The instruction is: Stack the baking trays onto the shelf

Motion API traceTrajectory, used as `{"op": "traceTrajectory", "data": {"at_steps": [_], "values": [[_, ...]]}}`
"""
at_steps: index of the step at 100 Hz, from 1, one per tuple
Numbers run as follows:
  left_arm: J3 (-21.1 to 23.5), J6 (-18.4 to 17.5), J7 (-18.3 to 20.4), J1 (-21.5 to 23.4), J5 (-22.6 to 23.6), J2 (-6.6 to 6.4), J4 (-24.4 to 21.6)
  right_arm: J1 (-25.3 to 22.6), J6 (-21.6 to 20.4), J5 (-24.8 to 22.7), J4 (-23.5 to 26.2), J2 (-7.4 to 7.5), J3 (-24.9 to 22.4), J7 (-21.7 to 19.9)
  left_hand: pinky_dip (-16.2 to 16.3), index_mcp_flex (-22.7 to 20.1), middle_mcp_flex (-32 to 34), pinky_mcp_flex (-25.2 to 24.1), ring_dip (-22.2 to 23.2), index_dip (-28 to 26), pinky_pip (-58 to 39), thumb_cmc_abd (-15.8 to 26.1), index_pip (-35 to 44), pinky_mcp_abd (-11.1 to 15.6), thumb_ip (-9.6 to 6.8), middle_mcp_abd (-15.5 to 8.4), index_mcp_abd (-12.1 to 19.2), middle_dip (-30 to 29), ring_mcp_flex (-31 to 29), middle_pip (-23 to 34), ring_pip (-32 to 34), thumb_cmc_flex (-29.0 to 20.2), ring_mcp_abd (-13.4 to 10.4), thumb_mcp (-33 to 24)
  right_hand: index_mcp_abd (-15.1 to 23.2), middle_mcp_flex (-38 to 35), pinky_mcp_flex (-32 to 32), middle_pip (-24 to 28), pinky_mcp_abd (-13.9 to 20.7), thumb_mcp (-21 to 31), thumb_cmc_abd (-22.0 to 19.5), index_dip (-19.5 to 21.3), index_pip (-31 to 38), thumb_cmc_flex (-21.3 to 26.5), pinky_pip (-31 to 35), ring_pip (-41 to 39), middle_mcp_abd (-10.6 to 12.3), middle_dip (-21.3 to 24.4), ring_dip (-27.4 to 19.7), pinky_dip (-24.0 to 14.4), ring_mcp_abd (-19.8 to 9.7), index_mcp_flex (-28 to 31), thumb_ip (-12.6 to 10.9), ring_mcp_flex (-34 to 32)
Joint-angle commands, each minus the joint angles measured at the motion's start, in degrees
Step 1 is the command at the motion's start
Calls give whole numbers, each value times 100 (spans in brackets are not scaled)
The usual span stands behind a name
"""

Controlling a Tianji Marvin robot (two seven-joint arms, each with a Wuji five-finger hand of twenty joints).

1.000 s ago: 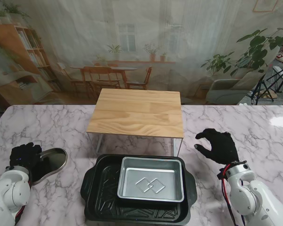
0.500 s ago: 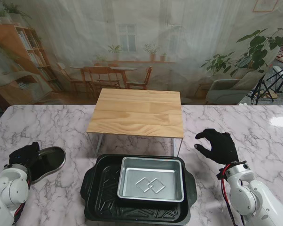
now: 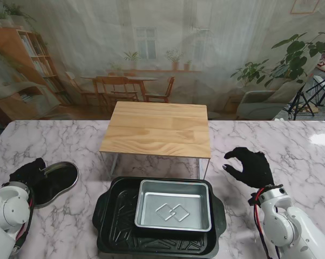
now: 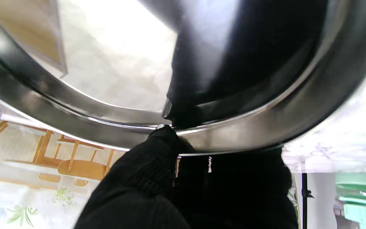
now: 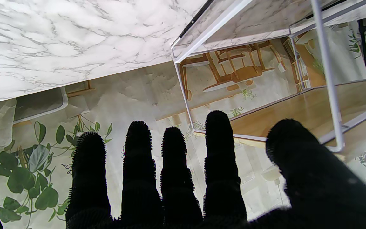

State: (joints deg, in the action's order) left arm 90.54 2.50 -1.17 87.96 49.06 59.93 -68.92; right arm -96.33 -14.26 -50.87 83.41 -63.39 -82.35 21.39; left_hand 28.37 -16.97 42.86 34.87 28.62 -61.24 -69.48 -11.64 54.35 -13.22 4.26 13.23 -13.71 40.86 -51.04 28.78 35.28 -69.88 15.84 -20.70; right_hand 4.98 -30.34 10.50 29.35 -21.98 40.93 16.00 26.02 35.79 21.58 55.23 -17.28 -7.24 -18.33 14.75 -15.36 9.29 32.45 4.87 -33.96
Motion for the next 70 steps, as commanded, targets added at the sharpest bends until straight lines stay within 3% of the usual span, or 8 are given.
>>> {"op": "traceTrajectory", "data": {"at_steps": [1,24,46,58,66,70], "values": [[8,-82,96,-37,-55,46,71,-21,11,14,17,-21,-2,-11,-76,120,233,304,84,-205,-343,40,313,283,90,-79,328,190,-304,195,279,-408,334,-473,90,118,-80,79,62,-70,-119,76,-25,-38,-101,178,44,-46,-24,-69,-74,-210,-128,120],[166,-357,148,-15,-439,84,108,-10,13,39,3,-26,7,-10,-164,-192,519,551,355,-180,-606,-32,296,363,47,-340,865,596,-520,256,489,-408,202,-426,77,113,-69,89,51,-75,-131,74,-22,-35,-99,174,43,-51,-22,-63,-73,-231,-128,114],[344,-588,68,66,-748,142,42,-2,8,61,-11,-30,10,-6,-146,-485,689,606,514,-80,-707,-220,201,399,-35,-400,1161,802,-608,170,534,-408,151,-471,62,112,-58,100,47,-75,-138,75,-13,-31,-91,168,48,-55,-20,-58,-74,-246,-128,104],[380,-595,16,73,-861,169,37,-5,6,77,-11,-33,6,-7,-157,-1036,806,636,579,784,-714,-376,-662,405,-82,-455,1383,906,-640,11,464,-408,154,-567,58,111,-61,105,39,-72,-144,74,-8,-21,-90,163,44,-56,-18,-53,-67,-252,-127,99],[381,-560,-14,87,-901,183,29,-8,5,87,-9,-36,3,-4,-182,-1624,838,601,614,1797,-646,-392,-1485,404,-87,-477,1345,953,-634,-75,395,-408,154,-564,55,107,-55,108,36,-58,-153,73,-4,5,-87,161,39,-57,-18,-50,-67,-249,-131,99],[370,-538,-70,83,-911,195,45,-8,6,91,-9,-37,2,0,-190,-1957,835,610,627,2047,-630,-373,-1574,420,-83,-488,1288,959,-629,-99,383,-408,139,-563,54,105,-50,111,34,-31,-187,74,0,53,-85,158,43,-57,-17,-49,-67,-243,-137,92]]}}
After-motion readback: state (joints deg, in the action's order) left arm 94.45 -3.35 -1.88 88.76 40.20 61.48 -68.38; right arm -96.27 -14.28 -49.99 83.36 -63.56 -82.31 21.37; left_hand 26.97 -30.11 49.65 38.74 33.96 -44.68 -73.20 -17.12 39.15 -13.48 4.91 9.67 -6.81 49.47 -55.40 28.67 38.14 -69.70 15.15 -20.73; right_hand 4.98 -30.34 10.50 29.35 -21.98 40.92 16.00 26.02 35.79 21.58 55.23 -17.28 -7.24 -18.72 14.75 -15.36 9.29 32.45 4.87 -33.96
